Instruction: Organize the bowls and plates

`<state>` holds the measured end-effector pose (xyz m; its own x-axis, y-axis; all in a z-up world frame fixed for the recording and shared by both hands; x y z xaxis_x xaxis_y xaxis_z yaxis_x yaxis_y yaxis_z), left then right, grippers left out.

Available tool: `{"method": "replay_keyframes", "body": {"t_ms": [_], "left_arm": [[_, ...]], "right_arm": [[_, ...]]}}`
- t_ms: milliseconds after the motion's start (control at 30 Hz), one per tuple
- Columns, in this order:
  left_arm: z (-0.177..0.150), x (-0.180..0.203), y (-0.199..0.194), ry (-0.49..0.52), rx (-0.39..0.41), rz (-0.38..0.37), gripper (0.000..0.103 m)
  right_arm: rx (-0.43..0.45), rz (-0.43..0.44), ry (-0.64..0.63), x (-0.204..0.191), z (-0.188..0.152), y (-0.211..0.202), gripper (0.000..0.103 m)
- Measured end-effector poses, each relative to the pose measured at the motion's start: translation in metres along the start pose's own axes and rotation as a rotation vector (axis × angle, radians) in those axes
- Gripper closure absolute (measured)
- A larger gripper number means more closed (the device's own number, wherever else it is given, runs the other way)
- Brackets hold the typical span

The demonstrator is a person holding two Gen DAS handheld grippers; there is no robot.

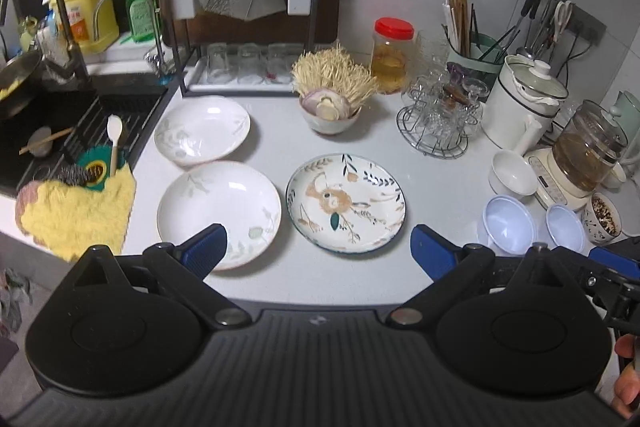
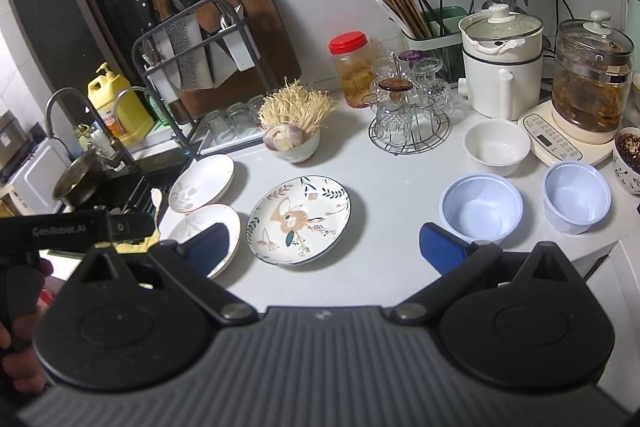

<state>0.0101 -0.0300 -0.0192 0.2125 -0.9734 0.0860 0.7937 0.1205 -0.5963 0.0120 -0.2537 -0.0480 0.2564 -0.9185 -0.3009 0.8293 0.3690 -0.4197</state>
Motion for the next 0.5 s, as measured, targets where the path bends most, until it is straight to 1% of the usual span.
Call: {"method": "replay_keyframes", "body": {"t_ms": [167, 367, 500], "left_arm": [[-0.010, 0.002, -0.001, -0.005, -0.026, 0.010, 0.003], [-0.013, -0.002, 0.004, 0.000, -0.032, -0.023, 0.003], [-0.009, -0.014, 0.016, 0.002, -0.039, -0.054, 0.003]], "right_arm": [[-0.007, 0.029, 0.003, 0.002, -0.007, -0.003, 0.000], [-0.005, 0.032, 0.009, -0.006, -0.012, -0.001, 0.000], [0.005, 0.017, 0.018, -0.017, -0.013, 0.007, 0.002]]}}
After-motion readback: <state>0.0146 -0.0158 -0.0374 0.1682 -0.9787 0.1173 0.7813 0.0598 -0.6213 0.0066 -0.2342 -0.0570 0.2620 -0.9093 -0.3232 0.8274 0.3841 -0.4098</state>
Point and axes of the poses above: each gripper's, at about its wrist camera, not at the fingertips, and y roughly the way its jaws point, x to its right, z to its top, the point moved 3 cm from there along y, roughly the way its jaws point, and after that the axes turned 11 degrees about x, right-handed, at the moved point
